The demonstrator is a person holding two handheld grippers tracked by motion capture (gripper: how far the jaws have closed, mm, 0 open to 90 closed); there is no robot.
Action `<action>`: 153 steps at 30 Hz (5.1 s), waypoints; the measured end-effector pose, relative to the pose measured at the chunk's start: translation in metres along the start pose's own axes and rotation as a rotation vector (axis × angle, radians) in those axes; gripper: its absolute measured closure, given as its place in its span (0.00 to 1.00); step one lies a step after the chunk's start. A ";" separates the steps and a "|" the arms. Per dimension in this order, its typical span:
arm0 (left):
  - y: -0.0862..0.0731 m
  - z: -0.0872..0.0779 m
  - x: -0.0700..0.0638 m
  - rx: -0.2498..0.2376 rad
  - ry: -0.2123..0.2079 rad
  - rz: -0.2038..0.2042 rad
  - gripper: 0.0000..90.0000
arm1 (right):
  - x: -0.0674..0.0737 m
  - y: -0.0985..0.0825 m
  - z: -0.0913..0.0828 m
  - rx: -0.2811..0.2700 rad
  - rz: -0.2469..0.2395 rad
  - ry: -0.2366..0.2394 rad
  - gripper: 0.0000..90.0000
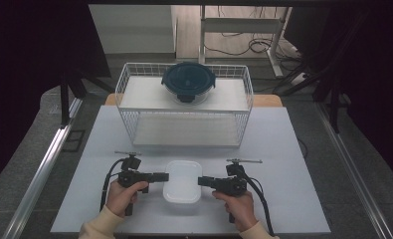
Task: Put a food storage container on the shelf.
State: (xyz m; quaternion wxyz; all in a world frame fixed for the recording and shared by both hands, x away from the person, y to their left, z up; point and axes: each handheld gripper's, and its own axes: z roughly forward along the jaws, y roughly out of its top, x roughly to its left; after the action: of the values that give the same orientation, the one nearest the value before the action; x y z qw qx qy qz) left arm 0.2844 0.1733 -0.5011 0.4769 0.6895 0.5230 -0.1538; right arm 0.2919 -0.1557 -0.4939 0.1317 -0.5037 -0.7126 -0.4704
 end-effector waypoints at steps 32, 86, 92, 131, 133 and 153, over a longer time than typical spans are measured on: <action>0.013 -0.044 -0.072 -0.143 0.027 0.294 0.90 | 0.046 0.024 -0.048 -0.119 -0.306 0.002 0.88; 0.160 -0.118 -0.151 -0.287 0.019 0.447 0.89 | 0.144 0.181 -0.113 -0.224 -0.518 -0.017 0.89; 0.178 -0.124 -0.154 -0.294 0.027 0.444 0.89 | 0.153 0.201 -0.114 -0.220 -0.523 -0.029 0.89; 0.268 -0.100 -0.103 -0.254 -0.049 0.211 0.88 | 0.111 0.291 -0.080 -0.157 -0.317 -0.001 0.86; 0.271 -0.098 -0.100 -0.254 -0.063 0.193 0.88 | 0.108 0.297 -0.078 -0.147 -0.294 0.001 0.85; 0.288 -0.074 -0.060 -0.260 -0.171 -0.014 0.78 | 0.072 0.315 -0.054 -0.124 -0.023 0.051 0.68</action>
State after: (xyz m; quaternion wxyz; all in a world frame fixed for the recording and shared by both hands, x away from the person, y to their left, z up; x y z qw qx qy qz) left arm 0.4884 0.2004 -0.2787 0.6038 0.6027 0.5009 -0.1460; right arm 0.5084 -0.1410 -0.2489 0.1129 -0.4905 -0.6842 -0.5278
